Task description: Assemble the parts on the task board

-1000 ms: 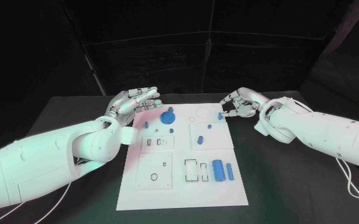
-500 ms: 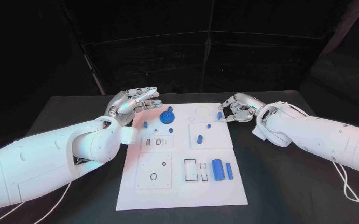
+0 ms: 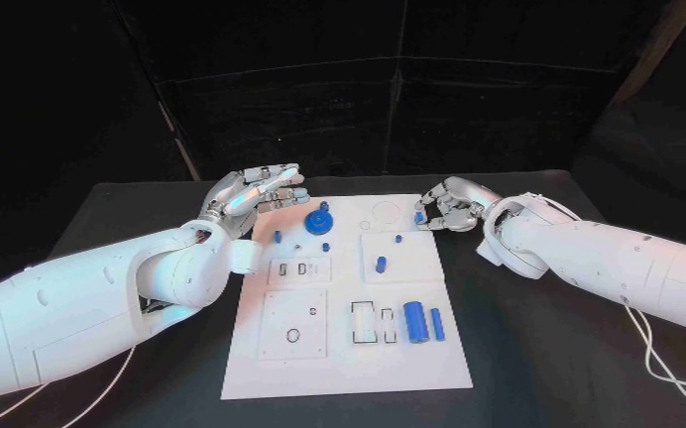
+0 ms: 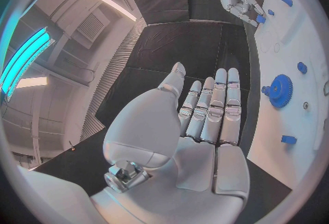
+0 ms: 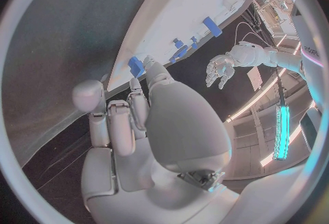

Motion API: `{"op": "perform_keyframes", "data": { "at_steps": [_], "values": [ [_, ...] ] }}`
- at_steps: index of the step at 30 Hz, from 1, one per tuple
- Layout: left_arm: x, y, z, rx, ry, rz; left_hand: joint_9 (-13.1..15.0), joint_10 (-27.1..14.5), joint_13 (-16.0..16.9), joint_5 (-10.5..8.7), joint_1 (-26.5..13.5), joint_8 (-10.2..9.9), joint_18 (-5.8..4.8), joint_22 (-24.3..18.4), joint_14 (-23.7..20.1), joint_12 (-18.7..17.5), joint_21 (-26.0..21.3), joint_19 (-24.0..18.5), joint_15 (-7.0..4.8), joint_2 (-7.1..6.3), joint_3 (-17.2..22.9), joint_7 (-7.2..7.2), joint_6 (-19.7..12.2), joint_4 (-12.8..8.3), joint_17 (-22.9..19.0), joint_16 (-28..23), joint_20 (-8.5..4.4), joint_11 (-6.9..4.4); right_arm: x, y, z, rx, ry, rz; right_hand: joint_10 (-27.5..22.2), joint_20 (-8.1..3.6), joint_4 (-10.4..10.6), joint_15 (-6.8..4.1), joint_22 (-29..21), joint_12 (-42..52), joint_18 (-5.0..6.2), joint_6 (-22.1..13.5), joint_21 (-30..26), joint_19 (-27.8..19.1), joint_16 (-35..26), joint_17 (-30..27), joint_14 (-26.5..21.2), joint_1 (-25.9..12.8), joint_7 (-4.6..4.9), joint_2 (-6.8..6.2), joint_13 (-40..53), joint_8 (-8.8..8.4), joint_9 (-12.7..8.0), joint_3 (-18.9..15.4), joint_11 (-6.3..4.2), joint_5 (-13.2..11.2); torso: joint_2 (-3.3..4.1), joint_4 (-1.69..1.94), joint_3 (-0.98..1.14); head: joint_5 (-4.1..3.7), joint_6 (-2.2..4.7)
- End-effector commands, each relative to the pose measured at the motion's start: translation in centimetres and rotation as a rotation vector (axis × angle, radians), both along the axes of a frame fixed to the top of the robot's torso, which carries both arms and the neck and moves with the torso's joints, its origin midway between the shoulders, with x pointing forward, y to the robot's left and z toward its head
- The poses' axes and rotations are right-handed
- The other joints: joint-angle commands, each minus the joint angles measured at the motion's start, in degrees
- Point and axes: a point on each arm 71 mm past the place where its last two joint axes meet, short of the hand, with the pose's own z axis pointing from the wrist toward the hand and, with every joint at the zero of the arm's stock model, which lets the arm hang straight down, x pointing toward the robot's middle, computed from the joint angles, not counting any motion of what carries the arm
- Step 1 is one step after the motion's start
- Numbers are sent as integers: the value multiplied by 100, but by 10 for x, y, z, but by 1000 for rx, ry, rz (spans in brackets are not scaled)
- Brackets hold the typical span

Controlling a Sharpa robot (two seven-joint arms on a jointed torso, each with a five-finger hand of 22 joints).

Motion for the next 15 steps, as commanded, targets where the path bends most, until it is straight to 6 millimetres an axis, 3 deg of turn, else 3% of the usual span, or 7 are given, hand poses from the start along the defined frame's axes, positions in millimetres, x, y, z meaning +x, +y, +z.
{"op": "perform_keyframes", "data": {
  "at_steps": [1,15],
  "values": [
    [0,-2,1,-6,-8,-15,2,6,-1,25,-13,-32,20,-8,25,-22,-19,53,0,36,-13,177,52,-32,-6,-20,-4,33,1,-1,0,-9,-3,-16,50,4,-34,18,10,37,-6,56,30,25,28,1120,521,7,-2,73,10,41,10,34,-14,-65,0,8,1,-2,-5],
    [0,-1,1,-5,-7,-14,2,6,-1,25,-13,-32,20,-8,25,-22,-19,53,0,36,-13,177,52,-32,-6,-20,-4,33,3,2,-3,-25,7,-11,112,-29,-137,-24,40,84,-10,320,54,43,33,1135,524,75,-64,170,82,123,27,192,-66,-168,0,4,5,19,-20]
  ]
}}
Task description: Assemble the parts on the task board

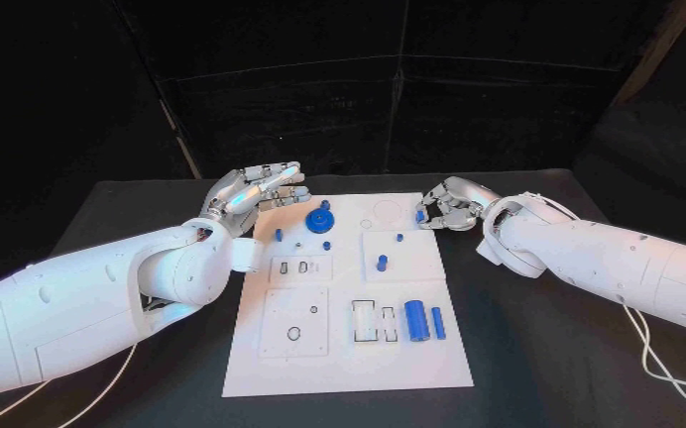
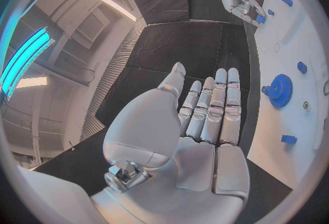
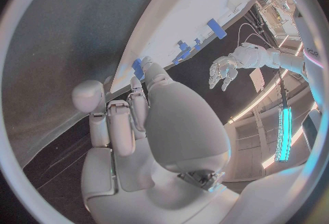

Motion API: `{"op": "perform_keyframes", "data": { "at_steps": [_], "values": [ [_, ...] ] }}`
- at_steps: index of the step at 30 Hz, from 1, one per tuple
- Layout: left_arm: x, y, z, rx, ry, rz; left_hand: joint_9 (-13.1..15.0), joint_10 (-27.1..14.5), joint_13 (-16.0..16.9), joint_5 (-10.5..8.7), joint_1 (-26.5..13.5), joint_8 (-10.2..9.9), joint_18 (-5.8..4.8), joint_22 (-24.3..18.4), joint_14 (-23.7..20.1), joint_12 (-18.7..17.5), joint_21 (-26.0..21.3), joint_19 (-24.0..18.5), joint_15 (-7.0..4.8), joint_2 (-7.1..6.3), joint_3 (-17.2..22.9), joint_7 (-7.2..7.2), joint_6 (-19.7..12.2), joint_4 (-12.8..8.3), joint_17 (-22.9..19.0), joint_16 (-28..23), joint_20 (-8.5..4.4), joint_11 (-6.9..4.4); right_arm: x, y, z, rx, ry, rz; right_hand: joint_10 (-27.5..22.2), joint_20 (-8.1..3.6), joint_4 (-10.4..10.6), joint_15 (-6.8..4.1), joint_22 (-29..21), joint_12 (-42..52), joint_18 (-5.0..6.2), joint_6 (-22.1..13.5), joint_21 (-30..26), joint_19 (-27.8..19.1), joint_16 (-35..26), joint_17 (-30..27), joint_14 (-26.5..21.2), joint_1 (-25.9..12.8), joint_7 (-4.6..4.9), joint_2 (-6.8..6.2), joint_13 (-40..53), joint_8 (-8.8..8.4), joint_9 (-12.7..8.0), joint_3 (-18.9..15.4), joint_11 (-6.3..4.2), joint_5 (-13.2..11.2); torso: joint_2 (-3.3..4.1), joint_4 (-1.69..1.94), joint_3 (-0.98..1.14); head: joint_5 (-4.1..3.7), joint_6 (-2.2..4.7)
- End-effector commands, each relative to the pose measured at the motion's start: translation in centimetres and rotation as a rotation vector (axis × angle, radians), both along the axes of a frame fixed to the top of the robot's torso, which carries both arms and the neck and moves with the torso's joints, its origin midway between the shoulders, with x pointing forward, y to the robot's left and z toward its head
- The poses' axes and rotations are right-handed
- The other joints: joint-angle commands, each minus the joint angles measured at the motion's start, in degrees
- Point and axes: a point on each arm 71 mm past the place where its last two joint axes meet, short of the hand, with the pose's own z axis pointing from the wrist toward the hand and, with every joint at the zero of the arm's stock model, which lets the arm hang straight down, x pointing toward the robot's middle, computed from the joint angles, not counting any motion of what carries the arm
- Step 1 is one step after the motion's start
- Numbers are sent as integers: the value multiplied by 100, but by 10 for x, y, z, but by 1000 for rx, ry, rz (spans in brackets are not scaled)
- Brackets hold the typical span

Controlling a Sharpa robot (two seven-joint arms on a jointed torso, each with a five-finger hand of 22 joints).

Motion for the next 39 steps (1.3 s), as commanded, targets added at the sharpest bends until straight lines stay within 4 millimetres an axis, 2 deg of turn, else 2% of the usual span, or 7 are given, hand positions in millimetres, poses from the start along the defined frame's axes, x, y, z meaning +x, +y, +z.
{"op": "perform_keyframes", "data": {
  "at_steps": [1,12,29,34,39],
  "values": [
    [0,-1,1,-5,-7,-13,2,6,-1,25,-13,-32,19,-9,25,-22,-19,53,0,36,-13,177,52,-32,-6,-20,-4,33,0,1,1,-9,-1,3,54,-10,-4,-27,6,31,-11,74,32,21,34,1136,525,-19,-13,81,45,30,7,65,-9,-39,0,1,1,-9,-4],
    [0,-1,1,-4,-6,-13,0,9,-2,25,-13,-37,20,-11,28,-26,-28,58,-1,38,-4,177,37,-44,-8,-27,-5,31,1,1,0,-10,3,2,91,-38,-30,-59,27,57,-15,194,45,36,41,1157,529,-32,-56,123,86,59,8,153,-47,-75,-1,-5,3,-20,-4],
    [0,-1,1,-3,-3,-13,-1,9,-2,25,-14,-39,20,-11,28,-27,-30,59,-1,39,-2,177,32,-45,-8,-28,-5,32,2,3,0,-10,2,-5,113,-48,-33,-70,47,75,-18,229,55,47,47,1175,534,-47,-68,133,110,65,7,180,-58,-78,-2,-1,4,-13,-15],
    [0,-1,1,-3,-3,-13,-3,8,-2,25,-15,-43,20,-12,27,-30,-34,60,-1,39,0,179,7,-49,-9,-31,-5,33,2,3,0,-9,-2,-8,148,-70,-50,-93,51,102,-19,317,60,55,49,1181,535,-46,-101,193,149,91,10,270,-87,-56,-1,0,3,-15,-16],
    [0,-1,1,-2,-2,-13,-3,8,-2,25,-15,-43,20,-12,27,-30,-34,60,-1,39,0,179,7,-49,-9,-31,-5,33,2,4,1,-3,-18,-11,163,-114,-146,-143,73,105,-22,456,74,74,57,1204,540,46,-158,296,168,149,24,502,-142,-40,-2,-1,7,-7,-19]
  ]
}}
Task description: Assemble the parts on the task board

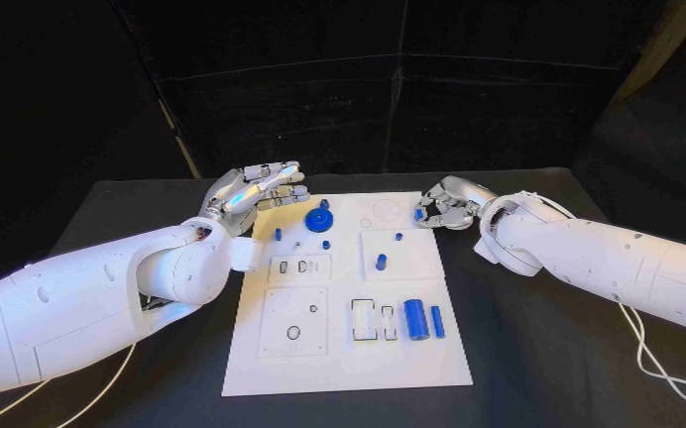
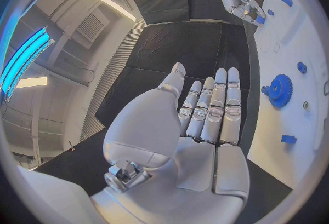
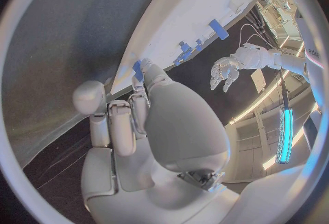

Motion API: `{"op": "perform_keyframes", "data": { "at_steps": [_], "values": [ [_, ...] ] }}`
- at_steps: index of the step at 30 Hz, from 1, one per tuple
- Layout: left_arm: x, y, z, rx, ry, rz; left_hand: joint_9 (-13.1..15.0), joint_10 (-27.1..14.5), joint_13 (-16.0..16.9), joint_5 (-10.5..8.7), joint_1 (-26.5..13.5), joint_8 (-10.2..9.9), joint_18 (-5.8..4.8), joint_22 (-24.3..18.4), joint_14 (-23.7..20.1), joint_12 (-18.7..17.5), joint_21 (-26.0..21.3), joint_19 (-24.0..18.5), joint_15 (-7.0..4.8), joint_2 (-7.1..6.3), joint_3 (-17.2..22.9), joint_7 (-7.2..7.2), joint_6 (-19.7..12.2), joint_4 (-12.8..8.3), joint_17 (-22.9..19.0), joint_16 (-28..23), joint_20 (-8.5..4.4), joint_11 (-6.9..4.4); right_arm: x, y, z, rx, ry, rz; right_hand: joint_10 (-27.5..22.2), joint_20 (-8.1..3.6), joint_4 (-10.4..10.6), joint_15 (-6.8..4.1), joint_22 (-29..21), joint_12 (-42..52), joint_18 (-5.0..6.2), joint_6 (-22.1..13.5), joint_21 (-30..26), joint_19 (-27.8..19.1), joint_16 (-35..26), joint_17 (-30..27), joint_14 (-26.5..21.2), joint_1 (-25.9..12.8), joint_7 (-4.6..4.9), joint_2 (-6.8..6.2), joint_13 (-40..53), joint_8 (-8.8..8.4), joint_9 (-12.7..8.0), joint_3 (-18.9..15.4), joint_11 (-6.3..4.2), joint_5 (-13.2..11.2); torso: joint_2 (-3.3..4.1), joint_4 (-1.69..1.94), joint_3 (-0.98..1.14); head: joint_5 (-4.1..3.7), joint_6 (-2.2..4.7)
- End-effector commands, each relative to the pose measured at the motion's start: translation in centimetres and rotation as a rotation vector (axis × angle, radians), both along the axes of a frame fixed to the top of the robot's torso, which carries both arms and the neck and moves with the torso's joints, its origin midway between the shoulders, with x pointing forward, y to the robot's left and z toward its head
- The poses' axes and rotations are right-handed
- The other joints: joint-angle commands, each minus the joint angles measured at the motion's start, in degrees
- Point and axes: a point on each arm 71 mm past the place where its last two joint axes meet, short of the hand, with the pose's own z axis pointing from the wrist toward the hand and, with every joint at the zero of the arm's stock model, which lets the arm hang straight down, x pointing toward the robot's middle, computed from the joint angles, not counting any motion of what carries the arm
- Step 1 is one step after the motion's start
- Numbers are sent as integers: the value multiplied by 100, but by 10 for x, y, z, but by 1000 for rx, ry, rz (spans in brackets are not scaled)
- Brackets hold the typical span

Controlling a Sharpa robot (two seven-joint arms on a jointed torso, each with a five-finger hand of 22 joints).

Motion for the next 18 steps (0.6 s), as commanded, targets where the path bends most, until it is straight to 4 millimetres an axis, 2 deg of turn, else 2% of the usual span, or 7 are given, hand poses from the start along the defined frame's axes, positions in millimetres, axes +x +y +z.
{"op": "perform_keyframes", "data": {
  "at_steps": [1,10,12,18],
  "values": [
    [0,-1,1,-3,-4,-13,-3,8,-2,25,-15,-20,20,-8,27,-30,-34,41,-1,39,0,179,7,-49,-10,-31,15,33,0,1,3,5,-24,-5,21,-59,-57,-62,15,27,-22,92,32,15,38,1210,541,83,-27,138,177,56,25,134,-43,42,0,3,4,5,-1],
    [0,-1,1,-2,-1,-14,-3,8,-2,25,-15,-20,20,-8,27,-30,-34,41,-1,39,0,179,7,-49,-10,-31,15,33,-3,1,6,10,-53,-13,34,-90,-161,-81,33,17,-29,139,44,31,44,1229,546,62,-40,158,186,70,28,432,-58,91,-6,2,1,8,-4],
    [0,-1,1,-2,0,-14,-3,8,-2,25,-15,-20,20,-8,27,-30,-34,41,-1,39,0,179,7,-49,-10,-31,15,33,-5,1,7,11,-58,-14,47,-93,-199,-84,33,20,-30,150,44,33,44,1229,545,-12,-41,111,197,72,29,557,-60,86,-8,9,-5,9,1],
    [0,0,1,-1,0,-13,-3,6,-3,25,-19,-23,19,-9,28,-34,-40,44,0,38,4,183,13,-54,-11,-35,15,35,-16,8,14,19,-73,-14,54,-93,-205,-84,39,18,-32,155,48,39,45,1234,547,-108,-42,62,200,71,29,631,-60,71,-14,-2,-4,35,4]
  ]
}}
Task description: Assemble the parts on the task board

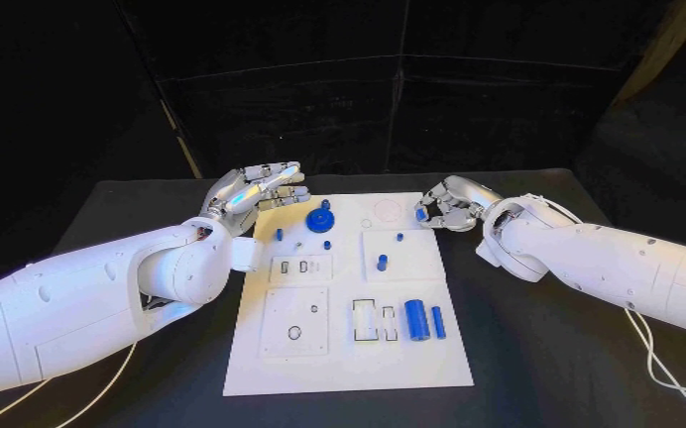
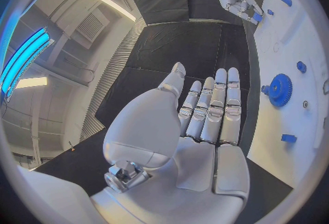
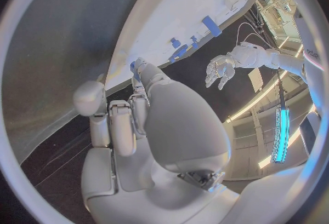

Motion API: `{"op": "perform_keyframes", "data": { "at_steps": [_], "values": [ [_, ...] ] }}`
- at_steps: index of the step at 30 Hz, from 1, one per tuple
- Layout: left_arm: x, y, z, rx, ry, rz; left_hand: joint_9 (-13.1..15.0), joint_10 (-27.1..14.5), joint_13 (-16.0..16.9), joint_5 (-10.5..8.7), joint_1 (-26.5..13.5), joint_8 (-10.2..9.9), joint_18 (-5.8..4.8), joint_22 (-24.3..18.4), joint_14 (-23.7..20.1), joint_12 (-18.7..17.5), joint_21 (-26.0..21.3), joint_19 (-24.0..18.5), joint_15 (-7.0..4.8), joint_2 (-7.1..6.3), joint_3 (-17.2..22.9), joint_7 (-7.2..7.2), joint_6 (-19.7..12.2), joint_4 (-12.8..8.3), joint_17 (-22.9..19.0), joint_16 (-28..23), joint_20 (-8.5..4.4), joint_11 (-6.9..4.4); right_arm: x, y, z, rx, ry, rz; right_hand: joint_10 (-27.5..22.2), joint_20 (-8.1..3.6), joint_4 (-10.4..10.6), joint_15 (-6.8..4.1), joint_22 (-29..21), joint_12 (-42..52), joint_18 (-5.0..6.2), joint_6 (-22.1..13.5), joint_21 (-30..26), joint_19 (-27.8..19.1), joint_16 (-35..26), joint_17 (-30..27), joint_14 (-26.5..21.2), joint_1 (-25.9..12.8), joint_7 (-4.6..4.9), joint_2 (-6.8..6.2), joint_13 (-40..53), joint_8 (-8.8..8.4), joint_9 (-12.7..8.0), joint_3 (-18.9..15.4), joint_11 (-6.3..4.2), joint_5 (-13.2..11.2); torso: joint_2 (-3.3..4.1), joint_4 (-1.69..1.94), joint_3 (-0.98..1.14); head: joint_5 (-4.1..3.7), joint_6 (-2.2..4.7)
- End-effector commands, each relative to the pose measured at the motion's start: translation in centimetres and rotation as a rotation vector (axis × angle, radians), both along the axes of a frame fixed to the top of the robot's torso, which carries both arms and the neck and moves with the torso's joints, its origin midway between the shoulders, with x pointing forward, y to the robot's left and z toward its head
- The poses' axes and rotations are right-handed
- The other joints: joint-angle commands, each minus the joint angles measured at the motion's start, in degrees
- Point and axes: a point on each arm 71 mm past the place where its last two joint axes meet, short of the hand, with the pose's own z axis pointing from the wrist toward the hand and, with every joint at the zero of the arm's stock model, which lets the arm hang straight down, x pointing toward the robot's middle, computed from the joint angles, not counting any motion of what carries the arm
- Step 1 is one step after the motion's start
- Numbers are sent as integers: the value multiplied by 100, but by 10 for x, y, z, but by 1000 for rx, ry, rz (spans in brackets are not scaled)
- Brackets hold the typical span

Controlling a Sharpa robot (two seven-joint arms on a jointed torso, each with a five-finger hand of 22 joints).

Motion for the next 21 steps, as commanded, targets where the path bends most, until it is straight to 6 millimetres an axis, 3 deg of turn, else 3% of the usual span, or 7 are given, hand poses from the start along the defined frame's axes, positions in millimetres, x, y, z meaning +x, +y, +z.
{"op": "perform_keyframes", "data": {
  "at_steps": [1,10,21],
  "values": [
    [-1,-1,1,-3,-3,-14,-3,6,-3,25,-19,-24,20,-9,28,-34,-39,44,0,38,-11,183,13,-36,-6,-35,15,35,-5,6,8,0,-41,-22,24,-53,74,-44,1,6,-32,101,24,-1,17,1231,546,-144,-39,-19,201,37,30,131,-30,-1,-4,-2,-4,18,5],
    [2,0,1,0,-3,-8,-2,7,-3,25,-20,-23,20,-9,29,-35,-41,45,0,38,-10,183,31,-38,-7,-36,15,35,-24,44,26,9,-58,6,29,-53,78,-45,8,2,-33,109,27,6,18,1237,548,-250,-45,-54,203,36,31,212,-33,-31,-70,4,-26,42,-45],
    [6,2,-1,4,-5,0,1,13,-2,25,-23,-19,20,-10,35,-34,-45,50,-1,41,-6,181,65,-41,-7,-37,14,34,-45,114,33,2,-34,113,36,-58,79,-52,-3,1,-30,132,21,5,20,1240,549,-327,-57,-74,205,47,38,274,-43,-16,-177,38,-63,192,-157]
  ]
}}
